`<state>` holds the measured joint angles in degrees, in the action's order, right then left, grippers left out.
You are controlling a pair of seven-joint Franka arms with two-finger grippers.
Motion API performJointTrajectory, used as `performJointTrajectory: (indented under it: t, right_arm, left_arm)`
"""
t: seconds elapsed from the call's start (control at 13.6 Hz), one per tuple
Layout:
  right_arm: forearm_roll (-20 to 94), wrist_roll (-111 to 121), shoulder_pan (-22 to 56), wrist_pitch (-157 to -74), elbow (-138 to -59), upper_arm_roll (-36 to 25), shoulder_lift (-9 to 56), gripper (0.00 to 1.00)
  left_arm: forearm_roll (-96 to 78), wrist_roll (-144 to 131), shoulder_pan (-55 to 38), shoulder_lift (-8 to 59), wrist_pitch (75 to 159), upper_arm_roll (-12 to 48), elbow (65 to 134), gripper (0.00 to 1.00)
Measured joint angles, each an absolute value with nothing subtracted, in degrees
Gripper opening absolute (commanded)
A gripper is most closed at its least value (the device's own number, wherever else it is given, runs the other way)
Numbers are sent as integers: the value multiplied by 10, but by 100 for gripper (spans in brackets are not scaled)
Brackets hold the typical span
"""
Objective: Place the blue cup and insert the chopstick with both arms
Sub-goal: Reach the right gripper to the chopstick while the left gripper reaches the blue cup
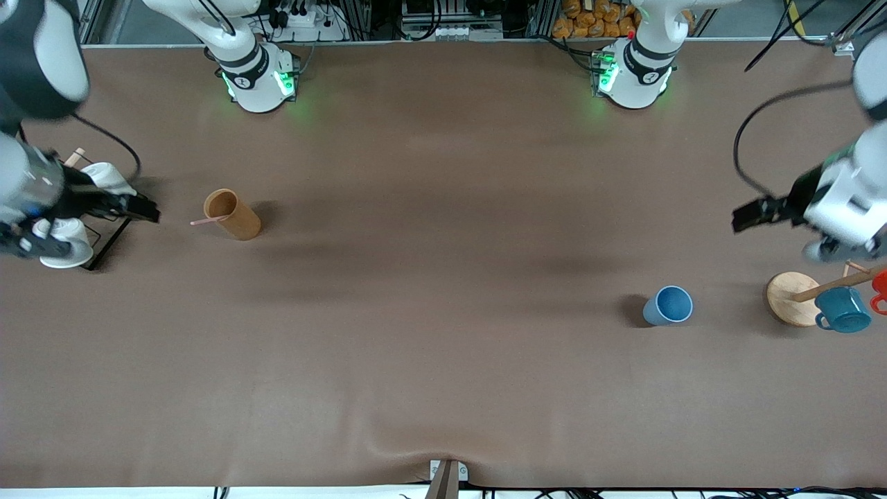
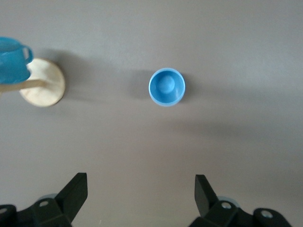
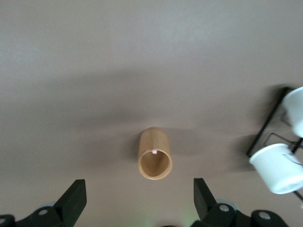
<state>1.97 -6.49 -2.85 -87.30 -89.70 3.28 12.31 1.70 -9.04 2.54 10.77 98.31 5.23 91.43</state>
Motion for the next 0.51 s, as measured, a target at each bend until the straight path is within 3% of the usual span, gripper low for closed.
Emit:
performJointTrajectory:
  t: [0.37,0.51]
  right_arm:
    - [70,-65,-41,-856,-896,16,241,97]
    - [71,-64,-43,-837,-895,14,267,79]
  left_arm:
    - [17,-90,43,157,1158,52,1007,100]
    - [17,-90,49,171,1194,51,1029,97]
